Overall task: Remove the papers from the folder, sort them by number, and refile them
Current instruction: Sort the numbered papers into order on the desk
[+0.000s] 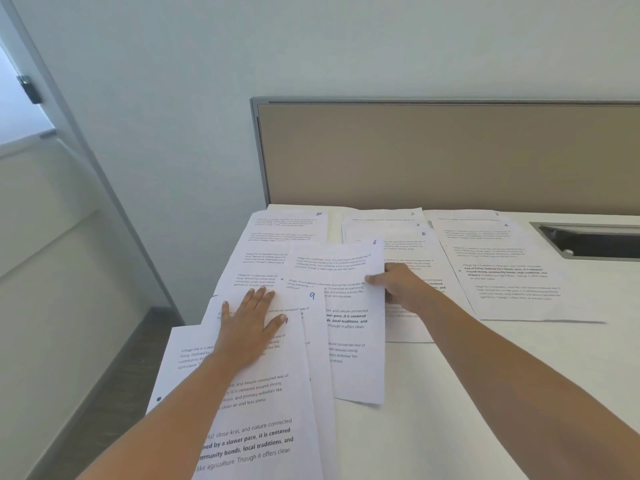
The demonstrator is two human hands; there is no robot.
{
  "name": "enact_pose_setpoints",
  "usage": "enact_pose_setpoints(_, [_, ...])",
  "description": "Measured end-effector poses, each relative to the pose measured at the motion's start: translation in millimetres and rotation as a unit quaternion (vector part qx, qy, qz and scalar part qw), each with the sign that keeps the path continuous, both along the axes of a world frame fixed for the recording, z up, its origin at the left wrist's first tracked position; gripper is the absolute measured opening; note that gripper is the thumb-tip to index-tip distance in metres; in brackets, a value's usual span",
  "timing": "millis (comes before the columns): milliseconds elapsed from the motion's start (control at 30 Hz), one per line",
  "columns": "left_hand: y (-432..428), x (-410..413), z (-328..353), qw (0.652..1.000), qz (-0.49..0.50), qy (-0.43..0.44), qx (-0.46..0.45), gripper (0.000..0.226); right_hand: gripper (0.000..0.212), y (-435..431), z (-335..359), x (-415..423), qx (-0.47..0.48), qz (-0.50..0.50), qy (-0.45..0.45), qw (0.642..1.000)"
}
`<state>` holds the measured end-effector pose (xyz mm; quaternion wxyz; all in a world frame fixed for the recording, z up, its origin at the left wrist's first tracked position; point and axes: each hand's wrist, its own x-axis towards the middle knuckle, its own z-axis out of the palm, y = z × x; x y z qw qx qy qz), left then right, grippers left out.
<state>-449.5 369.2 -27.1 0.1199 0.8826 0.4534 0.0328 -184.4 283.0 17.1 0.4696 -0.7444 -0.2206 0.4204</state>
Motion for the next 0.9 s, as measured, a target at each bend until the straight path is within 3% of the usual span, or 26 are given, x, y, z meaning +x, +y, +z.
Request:
enact_pose_setpoints(100, [1.9,-0.3,1.6,1.000,-0.008,0.010,0.000,0.059,0.039,-7.1,-2.9,3.3,-0.027,0.047,0.003,0.999])
enact_pose_setpoints(300, [2.9,-3.5,4.4,0.999,-0.014,0.050,0.010,0.057,0.032,-24.5,9.6,28.5,-0.016,-0.093,-0.084,0.992])
enact_pose_setpoints(500, [-2.6,10.2,13.4,0.996,-0.007,0.073,0.043,0.051,0.030,-60.9,25.9,55.1,0.050,-0.202,-0.107,0.972])
enact_pose_setpoints(767, [-37.3,89.1,39.6,0.995,0.013,-0.095,-0.038,0.045,0.031,-108.9,46.8,88.0,0.109,-0.277,-0.084,0.951])
enact_pose_setpoints(900, [-74.6,147.4,66.3,0.961,0.021,-0.229,-0.153,0.047,0.027,-134.2,55.6,117.0,0.124,-0.275,-0.060,0.952])
